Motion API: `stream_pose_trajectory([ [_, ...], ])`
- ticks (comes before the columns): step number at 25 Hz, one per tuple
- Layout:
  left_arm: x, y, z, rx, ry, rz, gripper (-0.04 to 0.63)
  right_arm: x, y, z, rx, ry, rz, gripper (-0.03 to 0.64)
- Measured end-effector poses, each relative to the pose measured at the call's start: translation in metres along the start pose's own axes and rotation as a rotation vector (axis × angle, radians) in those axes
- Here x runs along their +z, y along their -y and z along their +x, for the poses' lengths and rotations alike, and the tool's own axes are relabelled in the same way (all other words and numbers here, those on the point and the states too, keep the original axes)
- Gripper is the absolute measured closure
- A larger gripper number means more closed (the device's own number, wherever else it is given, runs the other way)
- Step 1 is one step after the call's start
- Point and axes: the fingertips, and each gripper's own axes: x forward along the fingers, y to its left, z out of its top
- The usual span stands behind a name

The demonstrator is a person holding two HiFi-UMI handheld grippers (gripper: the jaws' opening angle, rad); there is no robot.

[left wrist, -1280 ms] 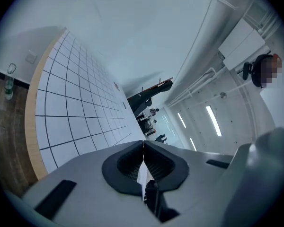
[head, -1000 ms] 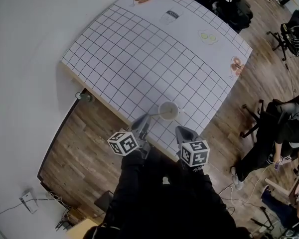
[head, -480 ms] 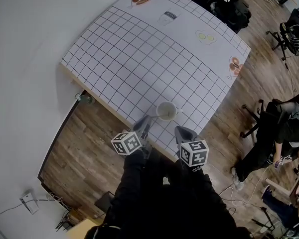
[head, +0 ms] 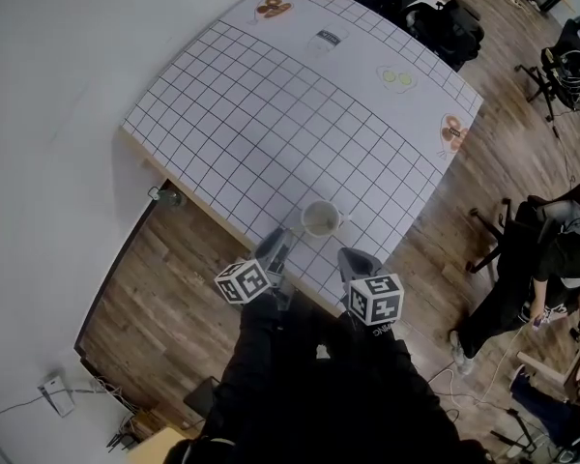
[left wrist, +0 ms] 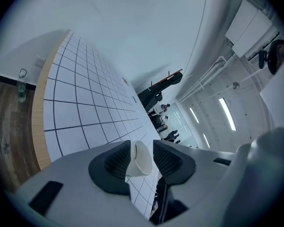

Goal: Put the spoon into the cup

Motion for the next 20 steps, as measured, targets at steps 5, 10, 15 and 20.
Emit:
stream_pose_trajectory([
  [5,0.012,0.012,-0.021,0.025,0.035,0.050,0.442,0.014,-0.007,-0.012,0.016,0.038,-0.023,0.595],
  [10,0.033,0.048,-0.042,0.049,0.098,0.167,0.454,0.038,-0.020,-0.031,0.034,0.108,-0.050,0.595],
  [15,0.049,0.112,-0.050,0.030,0.151,0.338,0.535,0.077,-0.037,-0.060,0.052,0.217,-0.090,0.595],
  [20,0.059,0.178,-0.051,0.024,0.185,0.531,0.558,0.126,-0.055,-0.100,0.065,0.362,-0.168,0.595],
])
